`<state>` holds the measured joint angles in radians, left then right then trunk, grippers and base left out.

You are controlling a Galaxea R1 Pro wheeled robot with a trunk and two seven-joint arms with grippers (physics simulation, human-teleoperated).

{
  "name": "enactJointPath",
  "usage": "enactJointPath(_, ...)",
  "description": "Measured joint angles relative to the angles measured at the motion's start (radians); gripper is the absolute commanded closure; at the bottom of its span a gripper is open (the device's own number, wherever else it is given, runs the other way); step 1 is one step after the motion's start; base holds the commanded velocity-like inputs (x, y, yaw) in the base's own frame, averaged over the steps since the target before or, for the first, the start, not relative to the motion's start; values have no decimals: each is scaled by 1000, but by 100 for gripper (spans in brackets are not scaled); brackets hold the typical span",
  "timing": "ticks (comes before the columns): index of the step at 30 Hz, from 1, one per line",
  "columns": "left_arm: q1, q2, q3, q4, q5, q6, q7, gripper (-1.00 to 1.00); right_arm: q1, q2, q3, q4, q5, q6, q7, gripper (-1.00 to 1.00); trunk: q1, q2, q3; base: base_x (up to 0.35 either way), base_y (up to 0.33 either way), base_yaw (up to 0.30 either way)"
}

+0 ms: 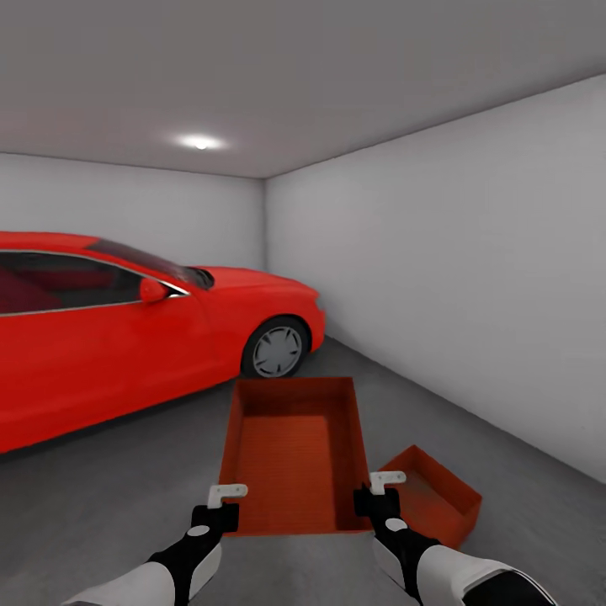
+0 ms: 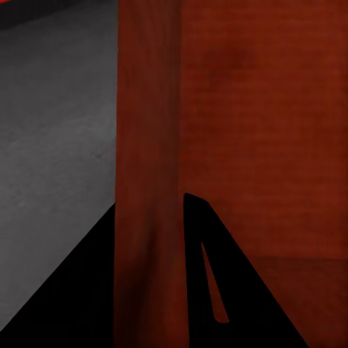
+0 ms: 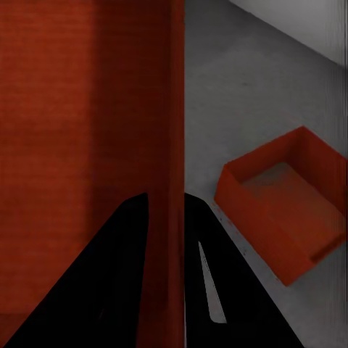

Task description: Move the two storage containers from the living room to the garage. In the garage, place one container on the floor and stack the other container on top of it (either order is fine).

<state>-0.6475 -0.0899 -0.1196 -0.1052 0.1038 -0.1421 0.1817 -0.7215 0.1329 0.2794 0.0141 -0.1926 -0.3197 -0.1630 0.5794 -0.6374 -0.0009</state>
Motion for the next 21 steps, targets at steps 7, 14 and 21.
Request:
enactJointPath(7, 0, 0, -1, 0, 1, 0, 0, 100, 0, 0, 0, 0, 0, 0, 0, 100, 0, 0, 0, 304, 182, -277)
enactJointPath(14, 0, 0, 0, 0, 1, 0, 0, 100, 0, 0, 0, 0, 0, 1, 0, 100, 0, 0, 0, 304, 183, -277)
enactJointPath(21, 0, 0, 0, 0, -1, 2, 0, 100, 0, 0, 0, 0, 0, 1, 0, 100, 0, 0, 0, 304, 183, -277)
